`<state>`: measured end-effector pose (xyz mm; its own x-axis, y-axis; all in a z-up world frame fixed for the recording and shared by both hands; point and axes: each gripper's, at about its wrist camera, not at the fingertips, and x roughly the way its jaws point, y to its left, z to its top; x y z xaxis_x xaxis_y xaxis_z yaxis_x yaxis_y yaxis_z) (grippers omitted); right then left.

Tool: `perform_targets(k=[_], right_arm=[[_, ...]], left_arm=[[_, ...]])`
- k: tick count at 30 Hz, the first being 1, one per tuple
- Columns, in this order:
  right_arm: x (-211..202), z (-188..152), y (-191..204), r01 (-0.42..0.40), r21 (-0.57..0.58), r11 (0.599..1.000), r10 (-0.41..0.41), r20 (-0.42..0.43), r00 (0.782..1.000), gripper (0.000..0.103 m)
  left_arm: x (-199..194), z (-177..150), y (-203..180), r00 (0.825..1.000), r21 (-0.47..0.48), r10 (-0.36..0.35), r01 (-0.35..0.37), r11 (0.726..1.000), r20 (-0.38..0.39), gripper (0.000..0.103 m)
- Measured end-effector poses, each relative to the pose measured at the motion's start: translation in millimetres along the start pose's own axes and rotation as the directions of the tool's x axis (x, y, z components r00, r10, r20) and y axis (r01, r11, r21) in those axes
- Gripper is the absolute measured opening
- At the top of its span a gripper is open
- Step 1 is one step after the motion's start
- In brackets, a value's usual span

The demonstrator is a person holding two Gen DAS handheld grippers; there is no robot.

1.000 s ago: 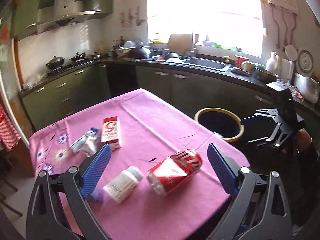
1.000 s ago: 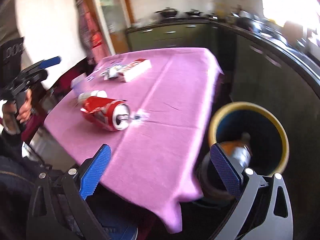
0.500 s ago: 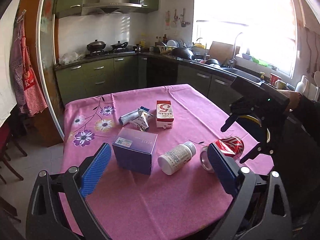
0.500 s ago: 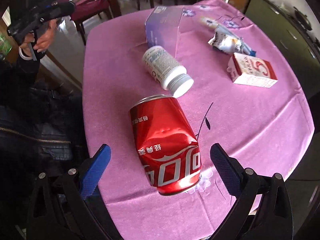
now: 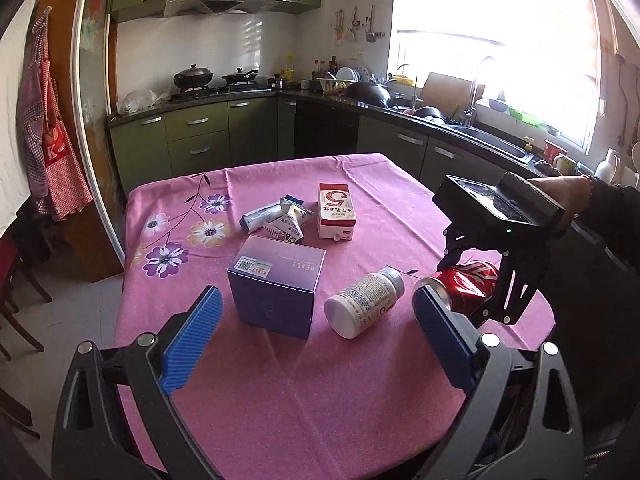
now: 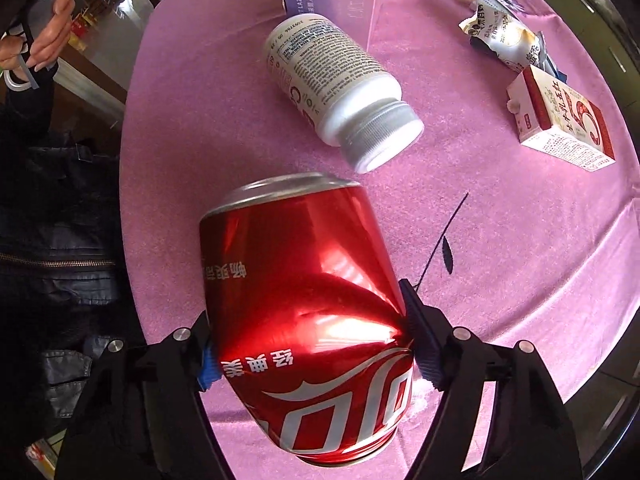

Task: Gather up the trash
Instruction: 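Carry the can over the bin and open the right gripper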

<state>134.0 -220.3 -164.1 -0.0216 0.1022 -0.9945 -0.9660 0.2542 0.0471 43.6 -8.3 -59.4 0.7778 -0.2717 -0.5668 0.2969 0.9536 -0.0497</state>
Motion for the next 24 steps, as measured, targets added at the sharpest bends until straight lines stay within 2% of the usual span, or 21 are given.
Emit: perform_targets(k=[10,17,21,23,24], right_arm=[[-13,-33,2,0.052,0.124,0.991,-0.062,0.083,0.995,0.072],[-59,-93,-18,0.054,0.301,0.952,-0.118,0.201,0.972,0.072],[-86,-156,-48,0.069,0.487,0.870,-0.201,0.224,0.954,0.072],[-93,-196,-71,0.093,0.596,0.798,-0.253,0.192,0.948,0.072],[-95,-203,-80,0.096,0.643,0.760,-0.269,0.176,0.947,0.072]], left_arm=[[6,-2,-5,1.000,0.004,-0.016,0.016,1.000,-0.012,0.092],[10,-2,-18,0.999,0.033,-0.046,0.046,0.998,-0.021,0.092],[14,-3,-28,0.997,0.053,-0.072,0.074,0.996,-0.029,0.092],[17,-3,-32,0.996,0.062,-0.084,0.086,0.994,-0.032,0.092],[18,-3,-35,0.995,0.066,-0.090,0.092,0.994,-0.034,0.092]])
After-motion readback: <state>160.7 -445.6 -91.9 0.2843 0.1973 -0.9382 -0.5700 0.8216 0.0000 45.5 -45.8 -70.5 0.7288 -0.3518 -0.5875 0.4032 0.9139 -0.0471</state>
